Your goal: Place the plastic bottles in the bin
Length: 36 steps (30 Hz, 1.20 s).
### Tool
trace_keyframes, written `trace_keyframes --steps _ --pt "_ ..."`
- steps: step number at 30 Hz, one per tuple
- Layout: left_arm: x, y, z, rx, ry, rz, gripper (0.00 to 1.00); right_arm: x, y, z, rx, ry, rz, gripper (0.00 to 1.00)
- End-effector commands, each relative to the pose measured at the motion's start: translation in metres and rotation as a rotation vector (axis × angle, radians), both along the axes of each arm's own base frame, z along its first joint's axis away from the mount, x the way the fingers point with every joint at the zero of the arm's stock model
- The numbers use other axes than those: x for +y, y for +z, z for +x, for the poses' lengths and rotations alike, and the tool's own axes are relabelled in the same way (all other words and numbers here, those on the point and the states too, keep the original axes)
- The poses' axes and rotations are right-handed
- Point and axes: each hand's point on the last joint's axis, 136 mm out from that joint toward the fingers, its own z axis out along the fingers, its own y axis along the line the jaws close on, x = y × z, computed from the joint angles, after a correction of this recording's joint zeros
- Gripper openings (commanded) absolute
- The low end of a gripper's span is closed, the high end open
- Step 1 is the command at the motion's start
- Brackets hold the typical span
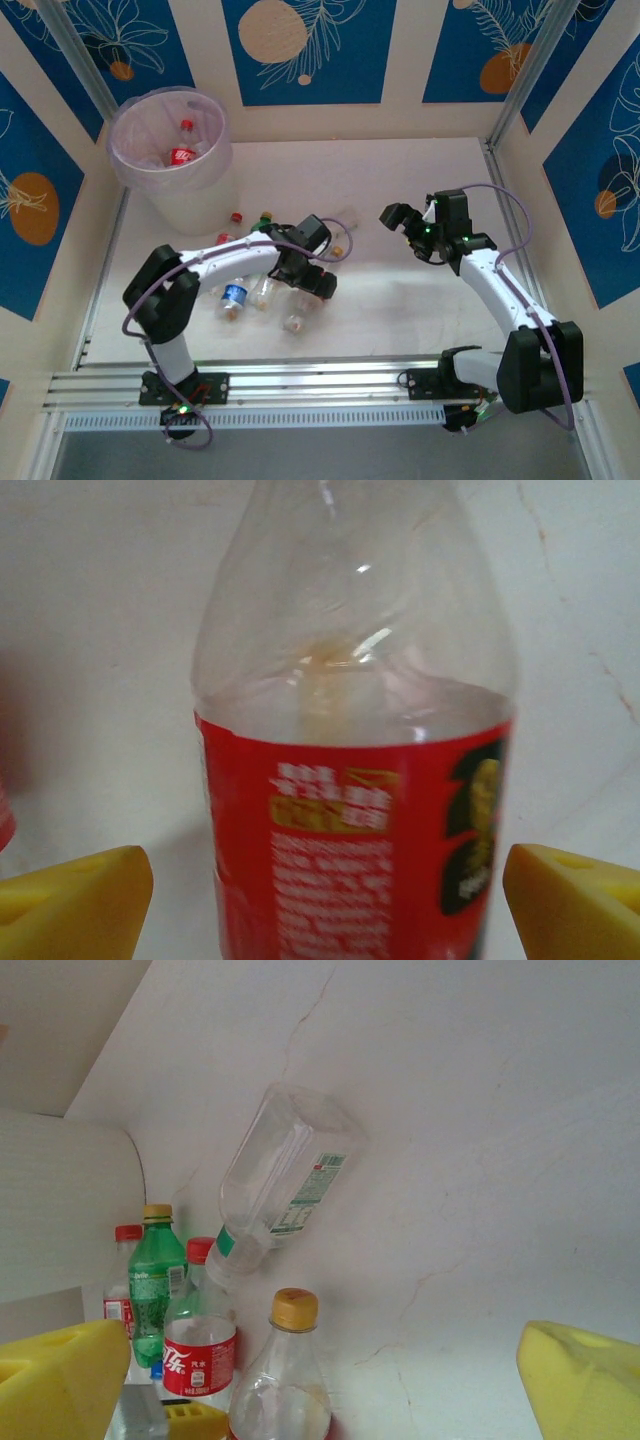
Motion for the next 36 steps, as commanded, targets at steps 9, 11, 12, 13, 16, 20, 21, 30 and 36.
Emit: trace_keyframes --steps 9,11,12,13,16,20,21,30,36 --pt "-0.013 -0.024 0.006 0.004 0.013 0.006 0.92 0.009 -0.005 0.001 0.015 0.042 0.043 0.99" --pt "-0.015 -0.027 0.005 0.011 0.01 0.004 0.91 0.008 -0.005 0.001 0.014 0.04 0.041 0.99" --pt "-0.015 -0.029 0.004 0.015 0.009 0.005 0.9 0.009 -0.005 0.001 0.015 0.04 0.04 0.99" --pt "-0.015 -0.029 0.005 0.016 0.011 0.005 0.89 0.008 -0.005 0.001 0.014 0.038 0.039 0.99" --pt "-0.016 -0.027 0.005 0.007 0.007 -0.002 0.81 0.008 -0.005 0.002 0.014 0.036 0.041 0.99" --pt "-0.023 -0.013 0.006 -0.002 0.003 -0.032 0.74 0.009 -0.001 0.003 0.014 0.038 0.047 0.98" --pt "-0.026 -0.008 0.006 -0.006 -0.003 -0.043 0.74 0.009 0.0 0.003 0.01 0.037 0.044 0.98" --pt "-0.047 0.052 0.017 -0.077 -0.032 -0.169 0.69 0.006 0.0 0.001 0.015 0.021 0.036 0.98" --pt "-0.054 0.089 0.023 -0.132 -0.062 -0.219 0.65 0.006 0.004 0.004 0.003 0.019 0.038 0.98"
